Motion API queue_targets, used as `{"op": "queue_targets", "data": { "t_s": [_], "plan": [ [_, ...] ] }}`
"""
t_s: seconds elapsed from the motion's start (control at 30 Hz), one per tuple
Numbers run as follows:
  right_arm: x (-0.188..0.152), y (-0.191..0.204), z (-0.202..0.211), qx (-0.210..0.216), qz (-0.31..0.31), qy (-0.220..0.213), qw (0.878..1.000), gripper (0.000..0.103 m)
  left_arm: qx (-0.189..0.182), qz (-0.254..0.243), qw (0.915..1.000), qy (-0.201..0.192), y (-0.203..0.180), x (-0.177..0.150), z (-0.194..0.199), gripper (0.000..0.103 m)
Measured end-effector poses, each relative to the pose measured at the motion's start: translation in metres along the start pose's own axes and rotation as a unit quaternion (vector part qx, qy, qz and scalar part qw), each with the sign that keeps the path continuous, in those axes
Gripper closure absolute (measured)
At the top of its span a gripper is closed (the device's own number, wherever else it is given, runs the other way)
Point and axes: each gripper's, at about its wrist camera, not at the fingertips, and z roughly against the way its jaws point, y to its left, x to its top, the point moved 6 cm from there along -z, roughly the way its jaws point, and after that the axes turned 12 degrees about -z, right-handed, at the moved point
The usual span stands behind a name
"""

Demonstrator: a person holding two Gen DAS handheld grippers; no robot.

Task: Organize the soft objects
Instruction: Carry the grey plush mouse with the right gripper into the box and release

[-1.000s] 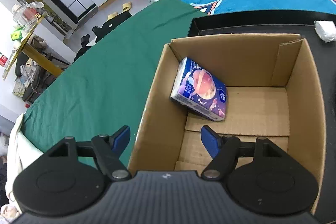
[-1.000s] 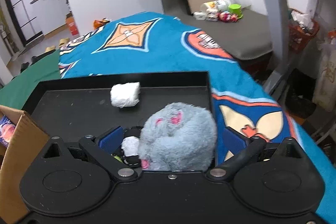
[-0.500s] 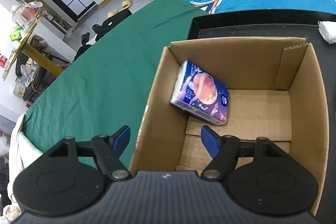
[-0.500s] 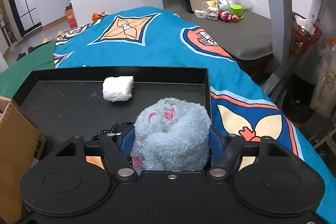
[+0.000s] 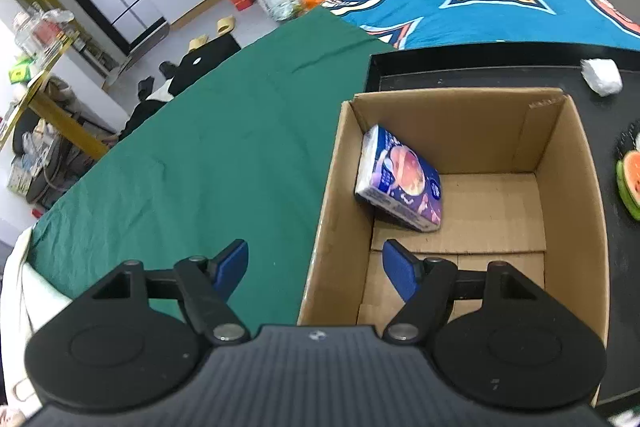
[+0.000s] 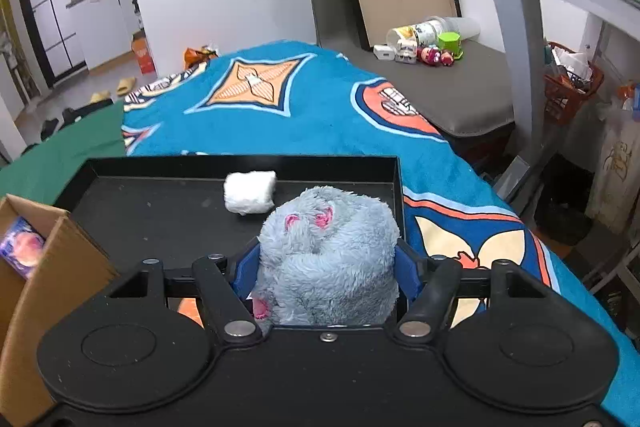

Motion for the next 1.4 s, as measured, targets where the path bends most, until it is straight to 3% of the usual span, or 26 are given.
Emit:
{"op": "queue_targets", "data": {
  "t_s": [0.27,0.63,0.83,0.93,1.4],
  "plan": [
    [-0.007,0.036,0.028,0.043,0.025,-0.005,0.999,0.038,-0.023,0.006,0.9996,-0.016,0.003,-0.01,-0.002,0.039],
    [-0.014,0.076,0.057,0.077,0.058,-0.004,0.995,0.038,-0.05,0.03,0.9981,-0.019,0.005,-0.02,-0.008,0.069],
    [-0.015,0.095,0.067,0.092,0.067,0.002,0.994,0.038,-0.065,0.044,0.9967,-0.018,0.006,-0.026,-0.013,0.081],
    [-0.015,0.104,0.07,0.112,0.043,0.02,0.993,0.038,-0.068,0.049,0.9962,-0.022,0.007,-0.027,-0.014,0.083],
    [-0.034,0.167,0.085,0.118,0.129,0.008,0.985,0.038,-0.096,0.074,0.9916,-0.047,0.016,-0.031,-0.01,0.087]
  ]
}}
